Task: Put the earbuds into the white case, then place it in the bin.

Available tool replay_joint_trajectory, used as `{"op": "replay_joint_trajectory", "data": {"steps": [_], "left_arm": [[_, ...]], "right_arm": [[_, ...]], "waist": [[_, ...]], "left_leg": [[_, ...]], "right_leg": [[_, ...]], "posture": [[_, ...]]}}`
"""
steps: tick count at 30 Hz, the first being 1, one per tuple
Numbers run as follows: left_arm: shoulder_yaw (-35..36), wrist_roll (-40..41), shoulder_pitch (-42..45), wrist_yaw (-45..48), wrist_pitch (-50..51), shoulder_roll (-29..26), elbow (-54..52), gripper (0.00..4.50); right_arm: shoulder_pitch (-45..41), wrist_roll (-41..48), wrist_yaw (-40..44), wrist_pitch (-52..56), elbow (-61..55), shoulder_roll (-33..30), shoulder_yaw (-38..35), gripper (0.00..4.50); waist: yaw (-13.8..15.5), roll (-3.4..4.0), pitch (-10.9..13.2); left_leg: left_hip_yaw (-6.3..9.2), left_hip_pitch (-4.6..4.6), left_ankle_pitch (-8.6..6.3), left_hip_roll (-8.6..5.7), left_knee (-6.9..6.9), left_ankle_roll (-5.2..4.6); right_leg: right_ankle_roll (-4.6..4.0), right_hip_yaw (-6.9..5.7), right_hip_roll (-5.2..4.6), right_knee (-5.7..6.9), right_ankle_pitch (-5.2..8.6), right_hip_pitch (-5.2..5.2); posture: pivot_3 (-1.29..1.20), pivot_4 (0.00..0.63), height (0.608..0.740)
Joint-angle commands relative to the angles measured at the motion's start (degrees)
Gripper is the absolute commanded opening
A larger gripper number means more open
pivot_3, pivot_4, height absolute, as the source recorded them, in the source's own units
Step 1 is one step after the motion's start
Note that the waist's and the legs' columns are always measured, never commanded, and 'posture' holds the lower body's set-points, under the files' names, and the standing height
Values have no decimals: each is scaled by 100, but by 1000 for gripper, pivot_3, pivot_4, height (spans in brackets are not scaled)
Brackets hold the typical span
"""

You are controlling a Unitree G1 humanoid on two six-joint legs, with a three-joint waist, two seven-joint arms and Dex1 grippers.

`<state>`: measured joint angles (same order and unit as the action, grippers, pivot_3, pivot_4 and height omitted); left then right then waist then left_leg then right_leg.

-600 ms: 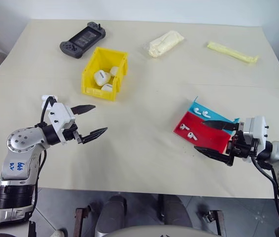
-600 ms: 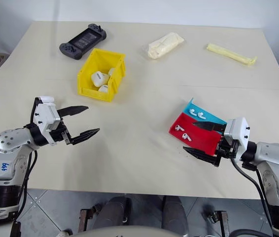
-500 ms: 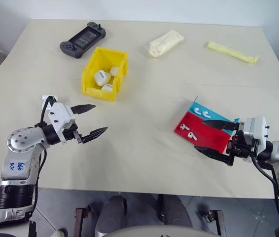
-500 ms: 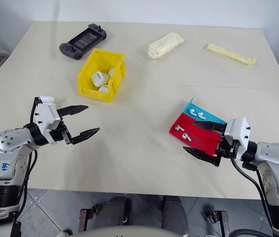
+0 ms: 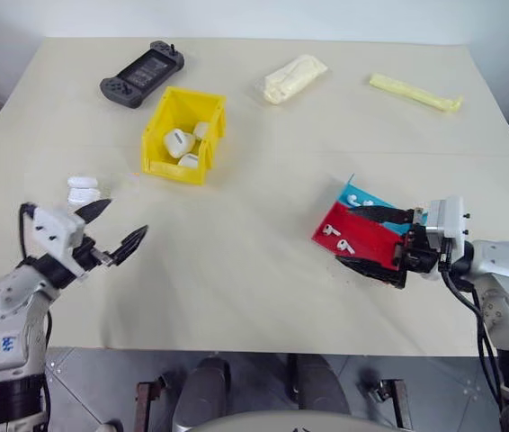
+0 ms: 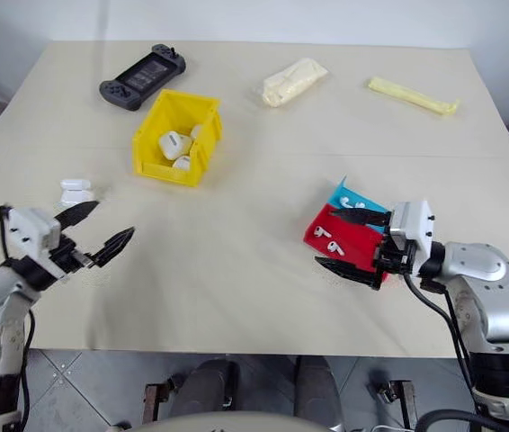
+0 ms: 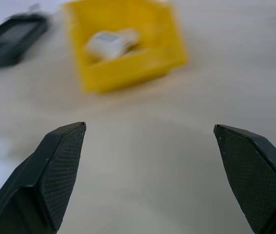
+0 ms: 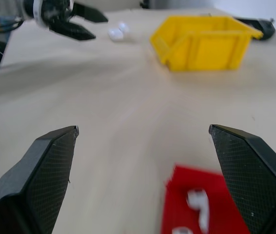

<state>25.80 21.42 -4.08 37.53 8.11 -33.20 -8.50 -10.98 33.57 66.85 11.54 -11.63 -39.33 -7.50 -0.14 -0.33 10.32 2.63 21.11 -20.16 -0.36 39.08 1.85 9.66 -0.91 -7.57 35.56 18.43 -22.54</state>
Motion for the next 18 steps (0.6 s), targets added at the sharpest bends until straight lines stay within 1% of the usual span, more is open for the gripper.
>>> {"op": "replay_joint_trajectory", "data": {"steps": [1,3,5,7,10,15,17,18], "left_arm": [[601,175,-420,-503,152,169,-549,4469],[1100,216,-705,-1129,346,467,-629,4469],[1578,209,-940,-1941,775,828,-677,4469],[1761,204,-1075,-2374,1112,1032,-804,4469],[1873,387,-1144,-2696,1539,1163,-1061,4469],[1848,733,-1154,-2733,2036,1072,-1465,4469],[1814,854,-1020,-2689,2213,920,-1500,4469],[1758,908,-884,-2665,2437,716,-1517,4469]], "right_arm": [[-223,199,-140,122,-282,197,91,4500],[-424,232,-270,190,-392,401,247,4500],[-639,251,-438,219,-489,651,390,4500],[-761,232,-587,212,-526,864,464,4500],[-846,177,-702,159,-540,1058,551,4500],[-893,104,-704,114,-518,1101,609,4500],[-922,112,-709,123,-526,1083,609,4500],[-924,127,-713,137,-550,1068,593,4500]], "waist": [[31,-1,0],[29,0,0],[-6,0,0],[-3,0,0],[20,-4,-2],[88,-8,-5],[73,-8,-5],[65,-8,-5]], "left_leg": [[3,0,-1,1,0,1],[7,2,-1,-1,1,1],[15,0,-3,2,1,4],[23,-2,-4,3,-2,6],[19,0,-5,1,-1,6],[21,1,-5,-2,1,6],[23,0,-6,-1,0,7],[22,1,-6,0,0,8]], "right_leg": [[0,-1,0,-1,0,1],[0,-3,-2,-2,0,3],[-1,-1,-1,-2,-1,2],[-3,1,2,3,0,-4],[-3,1,1,2,0,-5],[-5,0,-2,-2,-1,0],[-6,1,-1,-2,-1,-2],[-7,1,2,-2,0,-3]], "posture": [[0,150,740],[0,150,740],[0,150,740],[0,150,740],[0,150,740],[0,150,740],[0,150,740],[0,150,740]]}}
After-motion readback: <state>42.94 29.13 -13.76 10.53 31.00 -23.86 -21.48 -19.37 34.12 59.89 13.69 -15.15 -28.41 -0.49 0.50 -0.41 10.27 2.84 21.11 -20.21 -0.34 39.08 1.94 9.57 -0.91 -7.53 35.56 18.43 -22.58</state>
